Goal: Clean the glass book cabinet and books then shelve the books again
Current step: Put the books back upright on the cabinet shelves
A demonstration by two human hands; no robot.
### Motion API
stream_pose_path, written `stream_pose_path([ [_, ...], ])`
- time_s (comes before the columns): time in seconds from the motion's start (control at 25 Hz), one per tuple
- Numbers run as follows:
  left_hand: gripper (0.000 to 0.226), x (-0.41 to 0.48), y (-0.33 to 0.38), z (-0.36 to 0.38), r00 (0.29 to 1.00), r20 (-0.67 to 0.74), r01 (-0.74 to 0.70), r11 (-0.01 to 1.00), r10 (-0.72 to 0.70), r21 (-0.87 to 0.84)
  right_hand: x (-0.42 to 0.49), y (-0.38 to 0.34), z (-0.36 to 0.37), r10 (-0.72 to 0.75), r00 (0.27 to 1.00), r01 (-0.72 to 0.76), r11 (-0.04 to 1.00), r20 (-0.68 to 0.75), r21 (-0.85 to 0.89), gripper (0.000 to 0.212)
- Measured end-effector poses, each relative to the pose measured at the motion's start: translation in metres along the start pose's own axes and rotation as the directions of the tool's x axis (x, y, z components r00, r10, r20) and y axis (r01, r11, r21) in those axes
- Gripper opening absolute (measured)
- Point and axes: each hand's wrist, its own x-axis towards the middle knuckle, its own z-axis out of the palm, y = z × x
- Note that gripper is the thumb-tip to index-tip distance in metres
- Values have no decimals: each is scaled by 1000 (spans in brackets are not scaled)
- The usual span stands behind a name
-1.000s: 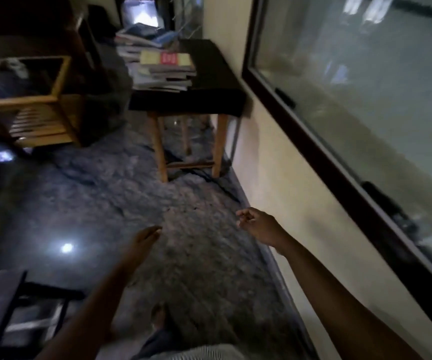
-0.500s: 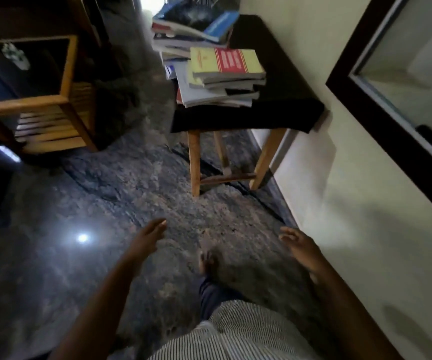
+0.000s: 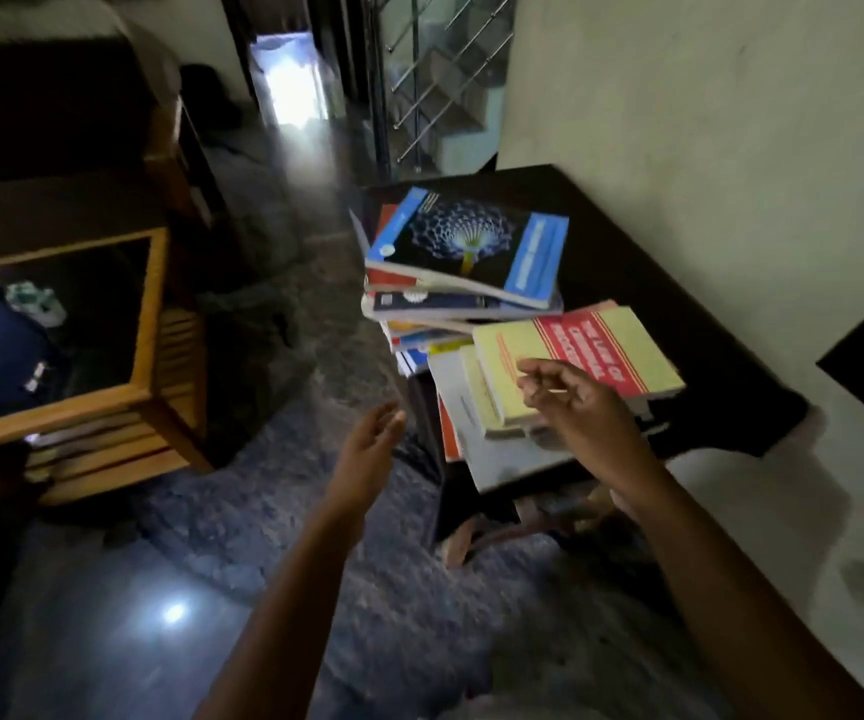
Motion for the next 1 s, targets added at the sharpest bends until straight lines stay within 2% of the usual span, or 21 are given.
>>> stream_pose_path([
  [0.12,18,70,20,-26,991,127,-35,997,44,-70,47,-9,27,-6,992,0,999,-127,-49,19],
  [0.28,11,162,43,-82,994,105,54,990,-40,-129,106,-40,83,-58,956,36,996,-289,-81,17],
  [0.36,14,203,55,-103,983,161,113,982,-88,-152,145,-70,116,-89,940,27,981,-328,-190,26],
  [0.44,22,236,67,-110,965,242,133,985,-103,-111,200,-91,143,-88,925,-53,934,-371,-353,47],
  [0.52,28,259,77,-110,945,300,164,982,-129,-93,257,-99,163,43,925,-253,810,-377,-529,72],
  [0.6,31,281,85,-110,934,321,207,971,-159,-121,294,-95,181,219,897,-430,633,-384,-644,91],
  [0.64,32,292,87,-110,931,319,228,965,-176,-132,303,-88,186,254,885,-463,553,-389,-693,94],
  [0.72,33,314,92,-108,919,345,246,961,-191,-125,303,-75,190,200,894,-448,446,-402,-775,89],
  [0.8,31,333,98,-100,905,387,224,971,-175,-84,285,-66,187,113,929,-364,441,-352,-820,74],
  [0.88,30,351,104,-89,900,408,178,984,-154,-20,259,-61,176,88,970,-240,468,-226,-850,65],
  [1.0,30,376,117,-72,875,467,95,992,-125,88,224,-67,147,158,987,-115,641,-16,-758,65],
])
